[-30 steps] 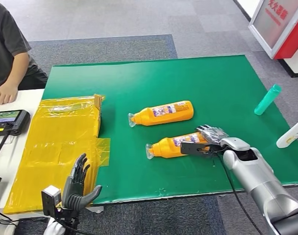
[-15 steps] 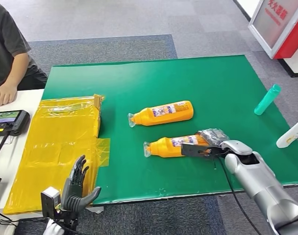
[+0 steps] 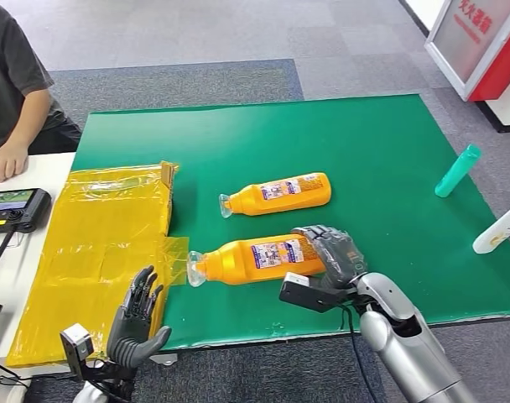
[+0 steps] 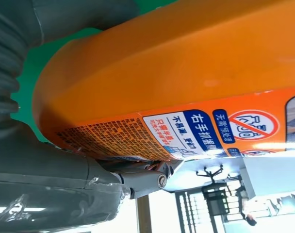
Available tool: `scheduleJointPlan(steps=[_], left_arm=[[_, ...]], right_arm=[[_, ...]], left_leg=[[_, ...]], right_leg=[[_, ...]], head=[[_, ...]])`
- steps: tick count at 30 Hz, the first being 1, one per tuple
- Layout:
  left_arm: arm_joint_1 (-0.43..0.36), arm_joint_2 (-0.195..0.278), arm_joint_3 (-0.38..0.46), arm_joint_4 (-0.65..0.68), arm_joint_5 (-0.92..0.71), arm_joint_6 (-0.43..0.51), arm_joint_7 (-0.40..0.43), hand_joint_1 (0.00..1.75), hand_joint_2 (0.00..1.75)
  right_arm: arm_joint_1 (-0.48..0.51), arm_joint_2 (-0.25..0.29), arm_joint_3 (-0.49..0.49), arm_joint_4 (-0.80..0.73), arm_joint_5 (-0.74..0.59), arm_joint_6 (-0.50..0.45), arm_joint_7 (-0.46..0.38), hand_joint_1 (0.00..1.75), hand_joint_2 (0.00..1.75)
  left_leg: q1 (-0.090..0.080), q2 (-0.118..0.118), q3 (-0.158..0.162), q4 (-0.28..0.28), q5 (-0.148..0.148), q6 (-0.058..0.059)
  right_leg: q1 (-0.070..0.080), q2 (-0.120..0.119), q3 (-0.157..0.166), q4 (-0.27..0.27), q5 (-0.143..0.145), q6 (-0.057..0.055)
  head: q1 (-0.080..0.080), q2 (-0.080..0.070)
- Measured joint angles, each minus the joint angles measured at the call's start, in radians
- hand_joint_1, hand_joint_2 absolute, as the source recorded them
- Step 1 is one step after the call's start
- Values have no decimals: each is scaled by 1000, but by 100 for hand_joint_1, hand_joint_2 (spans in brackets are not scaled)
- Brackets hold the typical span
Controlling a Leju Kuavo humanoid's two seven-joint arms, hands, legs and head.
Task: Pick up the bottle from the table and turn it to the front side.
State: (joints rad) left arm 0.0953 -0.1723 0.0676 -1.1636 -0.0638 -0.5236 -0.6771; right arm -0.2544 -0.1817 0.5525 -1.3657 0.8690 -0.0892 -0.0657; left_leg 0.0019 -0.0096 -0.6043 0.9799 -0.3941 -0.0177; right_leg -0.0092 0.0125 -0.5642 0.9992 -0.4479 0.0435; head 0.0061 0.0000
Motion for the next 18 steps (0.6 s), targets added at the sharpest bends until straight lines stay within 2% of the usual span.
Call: scheduleJointPlan(steps=[3,6,8,13,18], left_arm=[[-1,3,-8,-2,18,-20,0,0,175],[-10,9,-27,-3,81,-117,0,0,175],[-28,16,-54,-3,112,-169,0,0,175],[-87,35,-126,3,125,-203,0,0,175],[-115,48,-191,0,106,-220,0,0,175]], right_arm=[[11,15,-11,-13,-4,-5,-14,175,175],[19,47,-20,-15,-30,-29,-60,175,175],[20,84,-23,-4,-58,-51,-95,175,175],[12,188,-23,65,-132,-113,-172,175,175],[-3,267,-23,146,-185,-145,-218,175,175]], left_leg=[[0,0,0,0,0,0],[0,0,0,0,0,0],[0,0,0,0,1,0],[1,0,0,0,2,-2],[1,0,0,0,2,-2]], right_leg=[[0,0,0,0,0,0],[0,0,0,0,0,0],[0,0,0,0,1,0],[1,0,0,1,1,0],[1,0,0,1,1,0]], head=[[0,0],[0,0],[0,0],[0,0],[0,0]])
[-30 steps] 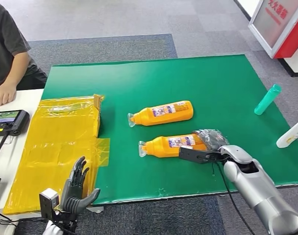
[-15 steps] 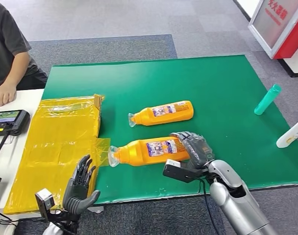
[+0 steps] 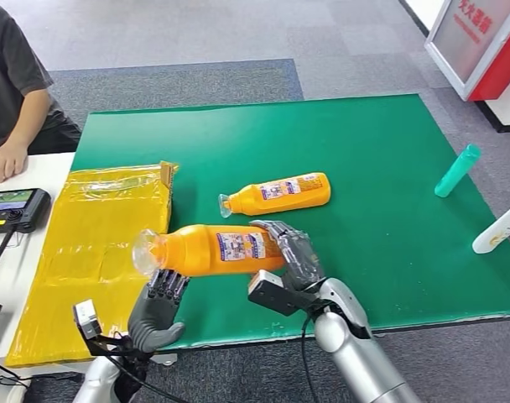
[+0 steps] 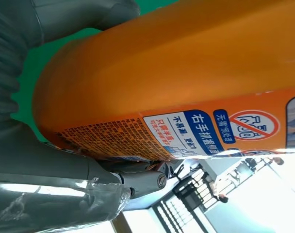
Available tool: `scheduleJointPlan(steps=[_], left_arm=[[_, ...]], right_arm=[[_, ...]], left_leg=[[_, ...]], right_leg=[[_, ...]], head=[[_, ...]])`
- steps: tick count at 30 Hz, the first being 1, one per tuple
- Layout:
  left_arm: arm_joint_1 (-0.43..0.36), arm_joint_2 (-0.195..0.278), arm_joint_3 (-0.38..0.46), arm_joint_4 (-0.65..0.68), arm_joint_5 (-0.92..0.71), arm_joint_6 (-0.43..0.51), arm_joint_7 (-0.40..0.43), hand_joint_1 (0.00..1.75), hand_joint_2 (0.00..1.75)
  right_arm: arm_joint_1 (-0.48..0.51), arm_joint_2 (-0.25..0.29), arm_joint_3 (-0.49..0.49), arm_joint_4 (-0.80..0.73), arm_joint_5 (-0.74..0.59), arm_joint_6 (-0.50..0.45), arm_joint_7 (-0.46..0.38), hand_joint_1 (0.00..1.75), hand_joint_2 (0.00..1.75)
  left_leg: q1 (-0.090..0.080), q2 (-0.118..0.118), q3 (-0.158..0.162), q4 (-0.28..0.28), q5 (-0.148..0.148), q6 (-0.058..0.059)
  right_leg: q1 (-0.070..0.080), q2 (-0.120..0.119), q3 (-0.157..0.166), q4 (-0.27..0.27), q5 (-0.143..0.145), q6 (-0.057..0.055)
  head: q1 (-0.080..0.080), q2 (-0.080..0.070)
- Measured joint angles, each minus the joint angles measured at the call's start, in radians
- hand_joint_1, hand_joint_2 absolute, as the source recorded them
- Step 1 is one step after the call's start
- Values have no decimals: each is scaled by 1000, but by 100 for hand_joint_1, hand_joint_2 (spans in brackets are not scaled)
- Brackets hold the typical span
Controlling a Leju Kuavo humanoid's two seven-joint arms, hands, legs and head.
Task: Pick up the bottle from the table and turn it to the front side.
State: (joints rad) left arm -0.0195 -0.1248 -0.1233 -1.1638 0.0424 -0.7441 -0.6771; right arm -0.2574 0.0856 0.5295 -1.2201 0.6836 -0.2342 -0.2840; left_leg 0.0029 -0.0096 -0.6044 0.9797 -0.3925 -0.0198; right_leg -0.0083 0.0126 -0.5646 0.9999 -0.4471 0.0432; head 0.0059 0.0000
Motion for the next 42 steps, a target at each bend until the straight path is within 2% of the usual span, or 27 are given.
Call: scheduleJointPlan(steps=[8,15,22,42], left_arm=[[-2,17,-47,-34,-40,54,0,0,175],[7,23,-61,-55,-57,148,0,0,175],[10,9,-51,-67,-48,213,0,0,175],[9,-11,-38,-84,-57,189,0,0,175]], right_arm=[[3,69,0,74,-29,-9,-27,175,175],[21,89,-3,121,-53,-26,-44,175,175],[52,93,-9,145,-58,-30,-46,175,175],[63,114,-16,173,-64,-31,-52,175,175]], left_leg=[[0,0,0,0,0,0],[0,0,0,0,0,0],[0,0,0,0,0,0],[0,0,0,0,0,0]], right_leg=[[0,0,0,0,0,0],[0,0,0,0,0,0],[0,0,0,0,0,0],[0,0,0,0,0,0]], head=[[0,0],[0,0],[0,0],[0,0]])
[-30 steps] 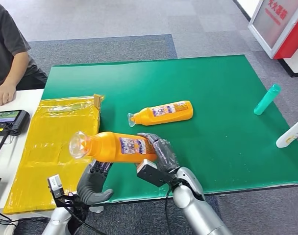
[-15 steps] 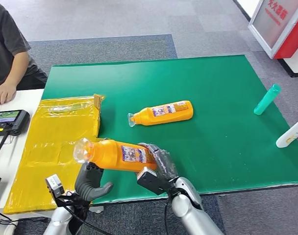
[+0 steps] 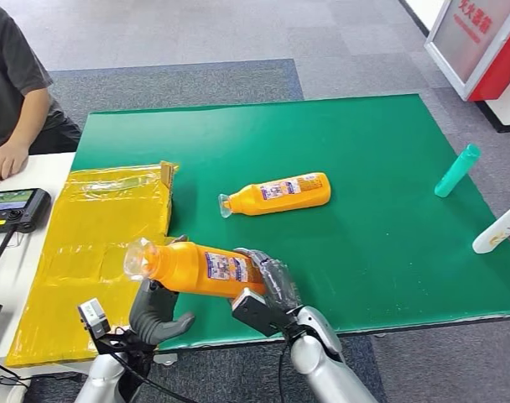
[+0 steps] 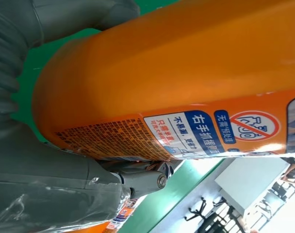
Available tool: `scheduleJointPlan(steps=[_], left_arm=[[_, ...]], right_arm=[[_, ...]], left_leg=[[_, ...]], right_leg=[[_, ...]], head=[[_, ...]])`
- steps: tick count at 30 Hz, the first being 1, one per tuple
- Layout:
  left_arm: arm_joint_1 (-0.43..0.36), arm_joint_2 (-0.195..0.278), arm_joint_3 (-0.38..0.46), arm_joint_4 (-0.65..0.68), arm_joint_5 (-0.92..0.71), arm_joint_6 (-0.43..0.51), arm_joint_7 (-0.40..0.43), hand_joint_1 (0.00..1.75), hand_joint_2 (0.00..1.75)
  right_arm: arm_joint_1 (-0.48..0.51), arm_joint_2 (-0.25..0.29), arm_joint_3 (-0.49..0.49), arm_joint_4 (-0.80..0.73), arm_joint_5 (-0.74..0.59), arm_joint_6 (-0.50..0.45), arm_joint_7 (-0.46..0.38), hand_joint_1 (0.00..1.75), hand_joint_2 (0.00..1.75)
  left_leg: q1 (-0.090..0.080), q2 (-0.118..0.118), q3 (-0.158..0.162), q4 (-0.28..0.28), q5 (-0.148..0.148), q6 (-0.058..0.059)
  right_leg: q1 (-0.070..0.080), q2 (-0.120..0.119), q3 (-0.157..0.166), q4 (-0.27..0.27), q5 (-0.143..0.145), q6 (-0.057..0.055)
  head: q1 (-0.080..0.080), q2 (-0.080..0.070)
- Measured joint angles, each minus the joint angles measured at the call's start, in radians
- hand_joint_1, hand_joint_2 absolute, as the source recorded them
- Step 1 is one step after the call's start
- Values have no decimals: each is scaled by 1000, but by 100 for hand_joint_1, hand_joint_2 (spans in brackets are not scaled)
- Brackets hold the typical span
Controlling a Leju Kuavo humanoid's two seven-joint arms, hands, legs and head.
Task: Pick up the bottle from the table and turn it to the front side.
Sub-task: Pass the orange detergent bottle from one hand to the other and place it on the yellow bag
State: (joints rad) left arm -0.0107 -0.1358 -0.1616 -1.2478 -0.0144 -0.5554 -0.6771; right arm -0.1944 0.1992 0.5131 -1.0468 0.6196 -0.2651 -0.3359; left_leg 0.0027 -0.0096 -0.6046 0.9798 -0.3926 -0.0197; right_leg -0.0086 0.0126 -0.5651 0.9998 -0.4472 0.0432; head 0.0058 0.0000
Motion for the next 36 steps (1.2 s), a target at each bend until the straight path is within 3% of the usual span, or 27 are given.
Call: scheduleJointPlan(steps=[18,20,22,24,27,36], left_arm=[[-12,-8,-2,0,-11,32,0,4,175],[-12,-8,-3,0,-12,33,0,49,175],[-12,-8,-5,-1,-14,35,0,125,175],[-12,-9,-6,-2,-27,53,0,164,175],[-13,-12,-7,-4,-48,92,0,175,175],[-15,-22,-8,-8,-51,124,0,175,175]], right_arm=[[1,6,4,4,8,0,3,175,175],[1,6,4,4,6,0,3,175,175],[1,6,4,4,5,0,3,175,175],[1,6,4,4,5,-1,4,175,175],[4,6,4,3,6,-6,7,175,175],[16,6,3,-10,-2,-12,12,173,175]], left_leg=[[0,0,0,0,0,0],[0,0,0,0,0,0],[0,0,0,0,0,0],[0,0,0,0,0,0],[0,0,0,0,0,0],[0,0,0,0,0,0]], right_leg=[[0,0,0,0,0,0],[0,0,0,0,0,0],[0,0,0,0,0,0],[0,0,0,0,0,0],[0,0,0,0,0,0],[0,0,0,0,0,0]], head=[[0,0],[0,0],[0,0],[0,0],[0,0],[0,0]])
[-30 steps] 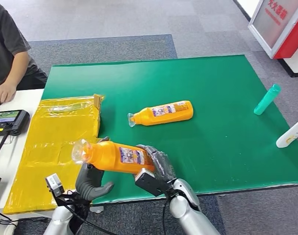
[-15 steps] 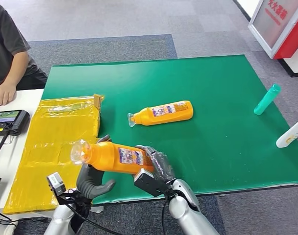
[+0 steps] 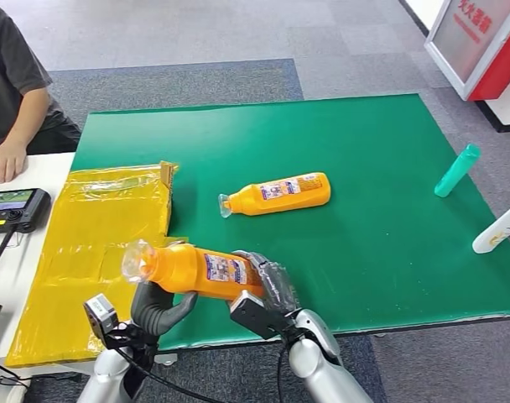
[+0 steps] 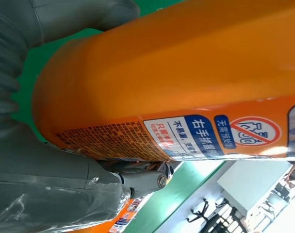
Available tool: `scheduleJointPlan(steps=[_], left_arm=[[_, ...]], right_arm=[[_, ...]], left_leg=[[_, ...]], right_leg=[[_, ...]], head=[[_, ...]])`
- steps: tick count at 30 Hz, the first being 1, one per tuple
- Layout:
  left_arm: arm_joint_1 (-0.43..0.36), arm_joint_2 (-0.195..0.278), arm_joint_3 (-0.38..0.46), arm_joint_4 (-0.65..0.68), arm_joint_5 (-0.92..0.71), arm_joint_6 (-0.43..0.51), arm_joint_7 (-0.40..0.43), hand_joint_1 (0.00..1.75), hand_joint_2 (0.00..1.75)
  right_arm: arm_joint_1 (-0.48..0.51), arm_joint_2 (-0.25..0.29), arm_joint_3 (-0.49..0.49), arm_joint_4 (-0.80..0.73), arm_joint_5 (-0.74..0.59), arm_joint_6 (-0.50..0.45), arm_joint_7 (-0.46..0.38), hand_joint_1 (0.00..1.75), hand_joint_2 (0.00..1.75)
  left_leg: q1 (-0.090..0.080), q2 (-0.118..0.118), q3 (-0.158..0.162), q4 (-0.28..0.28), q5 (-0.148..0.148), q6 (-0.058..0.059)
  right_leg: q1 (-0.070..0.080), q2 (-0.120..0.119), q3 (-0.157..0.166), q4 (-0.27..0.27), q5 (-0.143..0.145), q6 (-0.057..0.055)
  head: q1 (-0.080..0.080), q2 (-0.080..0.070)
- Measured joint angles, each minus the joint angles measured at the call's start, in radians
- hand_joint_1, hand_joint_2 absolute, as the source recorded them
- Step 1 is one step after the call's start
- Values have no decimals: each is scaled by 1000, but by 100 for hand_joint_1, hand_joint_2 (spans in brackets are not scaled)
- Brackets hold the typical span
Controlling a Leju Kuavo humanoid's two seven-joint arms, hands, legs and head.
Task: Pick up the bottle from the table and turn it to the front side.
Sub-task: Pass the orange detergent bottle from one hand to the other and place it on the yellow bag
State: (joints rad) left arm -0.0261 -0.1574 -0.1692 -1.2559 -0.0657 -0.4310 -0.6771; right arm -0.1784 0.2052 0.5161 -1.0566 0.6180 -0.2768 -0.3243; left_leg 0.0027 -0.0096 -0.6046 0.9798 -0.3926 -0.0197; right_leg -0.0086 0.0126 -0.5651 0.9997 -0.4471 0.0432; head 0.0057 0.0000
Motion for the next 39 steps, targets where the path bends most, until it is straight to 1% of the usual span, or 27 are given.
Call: scheduleJointPlan(steps=[4,7,9,14,20,22,23,25,26,28,30,33,35,37,39], left_arm=[[0,-1,1,-8,-2,9,0,175,175],[3,0,2,-21,-36,62,0,175,175],[8,2,3,-38,-85,130,1,175,175],[21,23,19,-93,-283,390,12,175,175],[26,50,73,-163,-434,638,39,175,175],[32,59,83,-205,-530,717,68,175,175],[35,64,84,-227,-603,762,96,175,175],[39,73,81,-272,-764,843,174,175,175],[40,77,77,-293,-836,869,221,175,175],[39,86,64,-323,-936,877,312,175,175],[34,94,43,-340,-1012,844,402,175,175],[16,110,2,-343,-1104,737,544,175,175],[-4,126,-27,-327,-1131,656,627,175,175],[-30,139,-47,-290,-1131,607,673,175,175],[-58,149,-61,-240,-1125,584,694,175,175]], right_arm=[[5,-1,-1,-9,-1,-6,0,0,175],[11,-2,-7,-21,-1,-24,2,0,175],[24,-6,-19,-42,-4,-39,5,0,175],[85,-29,-66,-139,-7,-56,9,0,175],[175,-60,-109,-284,30,-58,19,0,175],[202,-69,-122,-333,38,-59,24,0,175],[214,-72,-128,-355,41,-59,27,0,175],[235,-76,-141,-395,48,-58,35,0,175],[244,-77,-147,-412,50,-57,38,0,175],[260,-78,-158,-439,53,-56,45,0,175],[273,-78,-168,-459,58,-54,50,0,175],[288,-77,-183,-480,70,-48,57,0,175],[295,-77,-194,-488,78,-40,62,0,175],[299,-76,-202,-492,82,-32,63,0,175],[300,-75,-208,-492,83,-27,63,0,175]], left_leg=[[0,0,0,0,0,0],[0,0,0,0,0,0],[0,0,0,0,0,0],[0,0,0,0,0,0],[0,0,0,0,0,0],[0,0,0,0,0,0],[0,0,0,0,0,0],[0,0,0,0,0,0],[0,0,0,0,0,0],[0,0,0,0,0,0],[0,0,0,0,0,0],[0,0,0,0,0,0],[0,0,0,0,0,0],[0,0,0,0,0,0],[0,0,0,0,0,0]], right_leg=[[0,0,0,0,0,0],[0,0,0,0,0,0],[0,0,0,0,0,0],[0,0,0,0,0,0],[0,0,0,0,0,0],[0,0,0,0,0,0],[0,0,0,0,-1,0],[0,0,0,0,-1,0],[0,0,0,0,-1,0],[0,0,-1,0,0,0],[0,0,-1,0,0,0],[0,0,-1,0,0,0],[0,0,-1,0,0,-1],[0,0,-1,0,0,-1],[0,0,0,0,0,-1]], head=[[0,0],[0,0],[0,0],[0,0],[0,0],[0,0],[0,0],[0,0],[0,0],[0,0],[0,0],[0,0],[0,0],[0,0],[0,0]])
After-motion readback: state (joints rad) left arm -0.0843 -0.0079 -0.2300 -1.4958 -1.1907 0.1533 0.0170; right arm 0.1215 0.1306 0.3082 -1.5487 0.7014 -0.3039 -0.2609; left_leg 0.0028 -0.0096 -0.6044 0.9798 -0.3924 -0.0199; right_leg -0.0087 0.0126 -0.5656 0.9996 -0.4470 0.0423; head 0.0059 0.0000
